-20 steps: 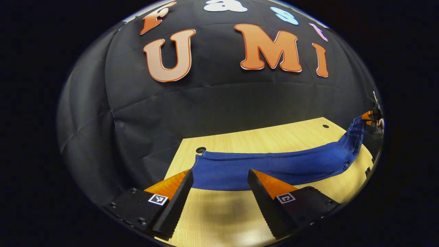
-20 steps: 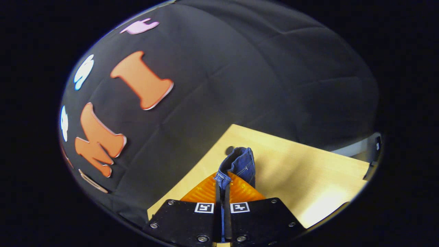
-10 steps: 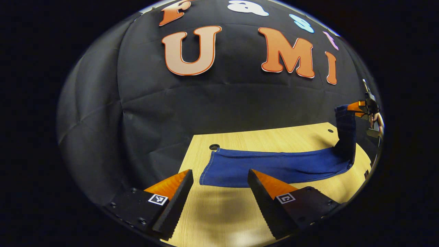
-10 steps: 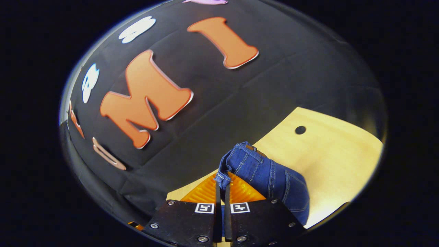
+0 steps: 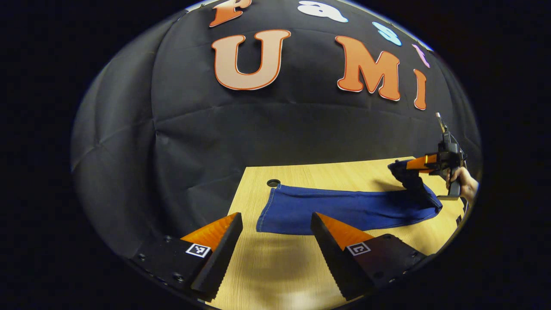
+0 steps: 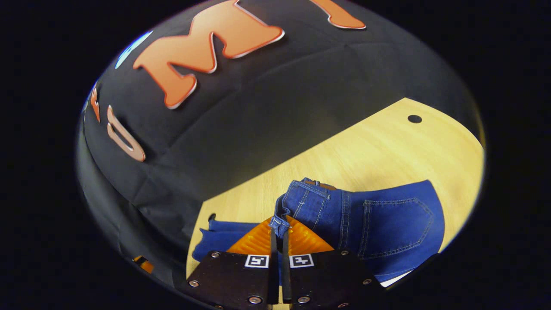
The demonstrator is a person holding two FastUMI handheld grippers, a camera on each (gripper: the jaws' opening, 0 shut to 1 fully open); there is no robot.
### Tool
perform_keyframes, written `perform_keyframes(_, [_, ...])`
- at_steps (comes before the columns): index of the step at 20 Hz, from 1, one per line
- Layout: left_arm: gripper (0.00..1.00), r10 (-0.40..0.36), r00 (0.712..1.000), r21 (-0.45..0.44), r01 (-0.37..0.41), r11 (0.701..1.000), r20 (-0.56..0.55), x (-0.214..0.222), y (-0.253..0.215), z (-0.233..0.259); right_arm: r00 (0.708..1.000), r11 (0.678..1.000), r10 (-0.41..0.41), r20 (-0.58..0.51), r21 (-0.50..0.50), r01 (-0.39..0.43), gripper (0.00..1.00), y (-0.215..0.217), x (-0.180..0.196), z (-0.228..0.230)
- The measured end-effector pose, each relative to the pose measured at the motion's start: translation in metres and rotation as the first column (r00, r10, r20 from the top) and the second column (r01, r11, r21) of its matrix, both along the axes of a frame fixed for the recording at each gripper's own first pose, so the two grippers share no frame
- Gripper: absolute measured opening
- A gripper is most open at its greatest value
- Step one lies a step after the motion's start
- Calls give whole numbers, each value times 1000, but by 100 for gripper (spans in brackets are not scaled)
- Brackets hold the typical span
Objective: Grasp the waist and the cuffs of the jeans and fold them to make the two legs overlap; first hold the waist and fold one-third of the jeans toward the cuffs, then hold the cuffs and fold the remaining one-third in the same direction to finish folding.
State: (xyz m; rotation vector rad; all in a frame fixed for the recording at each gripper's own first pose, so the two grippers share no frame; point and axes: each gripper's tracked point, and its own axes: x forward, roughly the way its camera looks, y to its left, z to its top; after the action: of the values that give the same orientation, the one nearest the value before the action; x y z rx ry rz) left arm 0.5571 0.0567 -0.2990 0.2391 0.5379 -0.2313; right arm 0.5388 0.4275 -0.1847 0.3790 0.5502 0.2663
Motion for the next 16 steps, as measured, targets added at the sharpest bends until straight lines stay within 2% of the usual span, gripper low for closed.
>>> perform_keyframes(5, [98,28,999,-31,-29,999,-31,2,1,-14,993,985,54,-105,-158,-71,3,37,-6,-81])
perform_keyframes(7, [99,33,999,-38,-35,999,-36,5,0,-16,983,981,103,-153,-149,-126,4,62,-20,-110])
perform_keyframes(9, [99,44,998,-48,-45,998,-36,12,0,-14,975,980,138,-176,-115,-159,49,74,-36,-112])
perform_keyframes(11, [98,52,998,-83,-56,995,-39,24,-1,-15,982,978,124,-139,-151,-144,95,57,-33,-97])
perform_keyframes(14, [100,80,988,-173,-102,980,-131,43,8,-39,987,967,137,-88,-205,-152,98,22,-39,-58])
perform_keyframes(16, [98,92,963,-263,-160,951,-255,52,11,-65,989,961,139,-51,-235,-147,98,-4,-44,-34])
